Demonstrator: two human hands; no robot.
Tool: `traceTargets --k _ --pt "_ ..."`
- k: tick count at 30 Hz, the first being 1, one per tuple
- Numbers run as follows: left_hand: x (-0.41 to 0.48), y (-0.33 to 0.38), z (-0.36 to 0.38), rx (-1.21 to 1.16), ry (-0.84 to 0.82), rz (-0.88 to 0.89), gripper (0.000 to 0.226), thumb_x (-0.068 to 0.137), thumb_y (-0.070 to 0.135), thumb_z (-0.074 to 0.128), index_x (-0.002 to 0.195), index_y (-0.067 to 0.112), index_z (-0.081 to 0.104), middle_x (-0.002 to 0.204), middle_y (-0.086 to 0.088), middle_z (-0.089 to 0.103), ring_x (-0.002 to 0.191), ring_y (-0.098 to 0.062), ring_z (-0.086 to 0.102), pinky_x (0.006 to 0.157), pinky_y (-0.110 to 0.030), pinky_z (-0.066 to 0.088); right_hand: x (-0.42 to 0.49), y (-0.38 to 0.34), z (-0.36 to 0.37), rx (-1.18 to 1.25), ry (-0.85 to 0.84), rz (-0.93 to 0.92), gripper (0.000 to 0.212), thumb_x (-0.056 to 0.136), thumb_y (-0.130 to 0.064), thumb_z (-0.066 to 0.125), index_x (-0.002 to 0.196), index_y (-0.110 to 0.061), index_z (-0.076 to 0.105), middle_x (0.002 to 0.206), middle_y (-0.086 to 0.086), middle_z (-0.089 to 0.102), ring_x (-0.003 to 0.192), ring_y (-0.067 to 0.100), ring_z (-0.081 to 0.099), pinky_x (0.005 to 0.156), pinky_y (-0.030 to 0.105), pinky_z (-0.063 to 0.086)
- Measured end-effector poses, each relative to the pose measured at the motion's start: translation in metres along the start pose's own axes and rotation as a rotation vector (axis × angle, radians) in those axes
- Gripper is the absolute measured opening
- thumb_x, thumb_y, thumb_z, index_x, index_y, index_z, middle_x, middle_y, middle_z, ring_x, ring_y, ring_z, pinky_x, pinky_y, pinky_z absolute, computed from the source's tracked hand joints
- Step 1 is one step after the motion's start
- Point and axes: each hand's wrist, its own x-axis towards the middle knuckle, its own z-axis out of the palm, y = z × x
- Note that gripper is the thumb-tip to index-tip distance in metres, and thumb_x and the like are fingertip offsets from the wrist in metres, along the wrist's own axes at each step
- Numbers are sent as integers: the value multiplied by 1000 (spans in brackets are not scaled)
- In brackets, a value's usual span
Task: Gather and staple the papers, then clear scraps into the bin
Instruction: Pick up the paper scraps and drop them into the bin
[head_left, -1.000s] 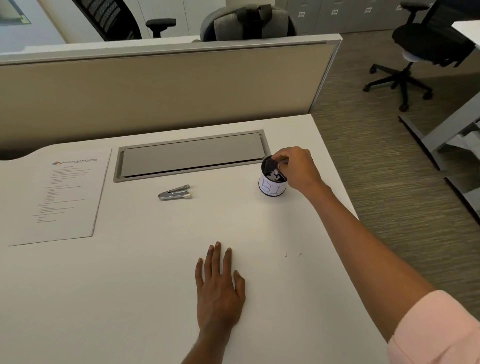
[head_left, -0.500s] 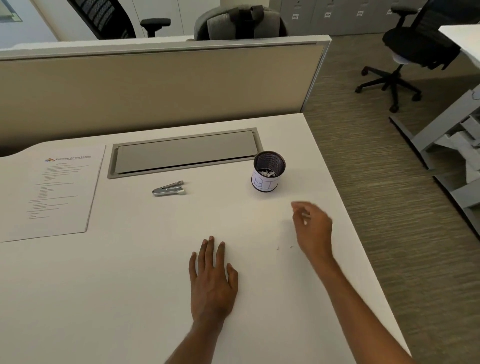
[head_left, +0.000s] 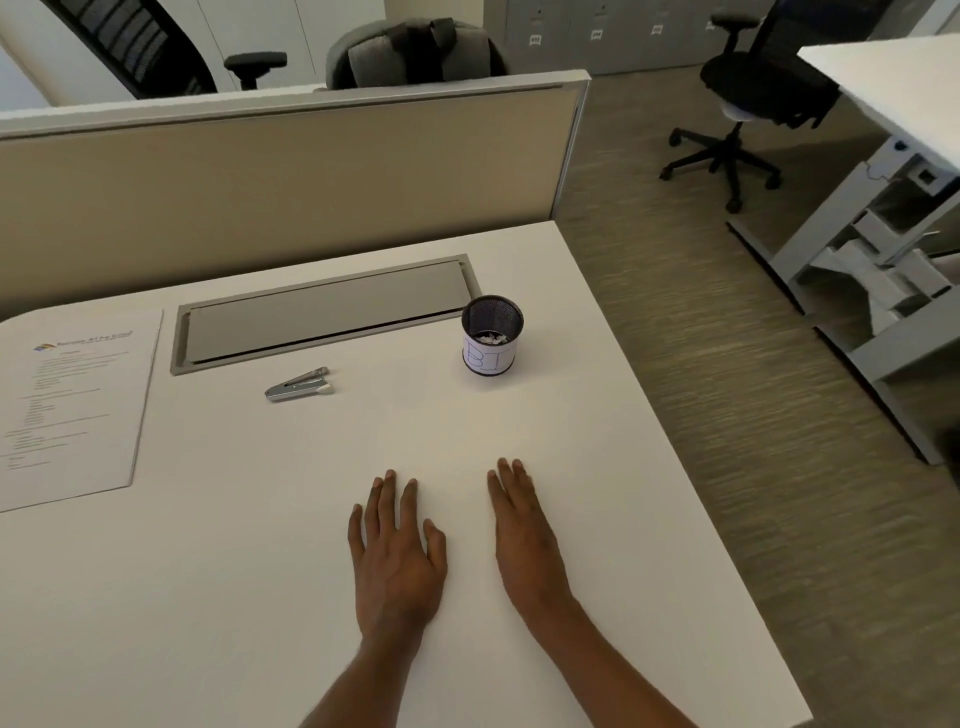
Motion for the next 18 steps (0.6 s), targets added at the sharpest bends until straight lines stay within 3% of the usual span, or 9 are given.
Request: traceTargets --k 2,4,6,8,9,11,18 --pt "0 -1 1 -10 5 3 59 101 35 40 156 15 47 171 -9 38 161 -25 29 132 -50 18 -5 13 -3 16 29 -38 84 66 22 77 142 -7 57 150 9 58 144 20 45 121 11 21" --pt "0 -1 1 -11 1 1 59 100 35 41 156 16 47 171 -8 38 161 -25 29 132 -50 18 -5 30 -4 -30 133 -111 63 78 20 65 136 -4 63 144 11 63 140 16 45 121 6 9" --pt "1 -1 1 -14 -4 0 59 100 35 40 156 16 47 171 -8 37 162 -24 29 132 -50 18 -6 38 -12 -70 183 -195 44 88 7 51 125 -4 72 133 11 70 130 19 60 119 10 27" --pt "1 -2 1 -14 -5 1 59 101 36 38 156 16 48 172 -8 37 162 -25 28 132 -49 17 -6 45 -22 -72 173 -282 41 81 7 57 115 -3 76 119 10 75 113 24 73 102 24 55" --pt "1 -2 1 -12 -7 2 59 101 36 38 156 16 47 172 -8 36 162 -24 28 133 -49 17 -5 48 -26 -70 152 -302 41 75 12 64 112 -3 77 114 10 76 107 24 74 90 31 63" --pt "1 -1 2 -6 -12 0 59 102 36 37 157 16 47 172 -7 35 163 -23 26 133 -49 17 -3 55 -34 -75 91 -296 45 66 17 74 105 -5 75 106 5 73 98 22 72 73 32 64" --pt "1 -2 3 -6 -25 -8 60 101 36 37 157 16 47 173 -7 34 163 -23 26 133 -48 15 9 59 -40 -160 5 -244 40 60 21 66 86 -9 65 92 1 61 85 20 62 59 35 57"
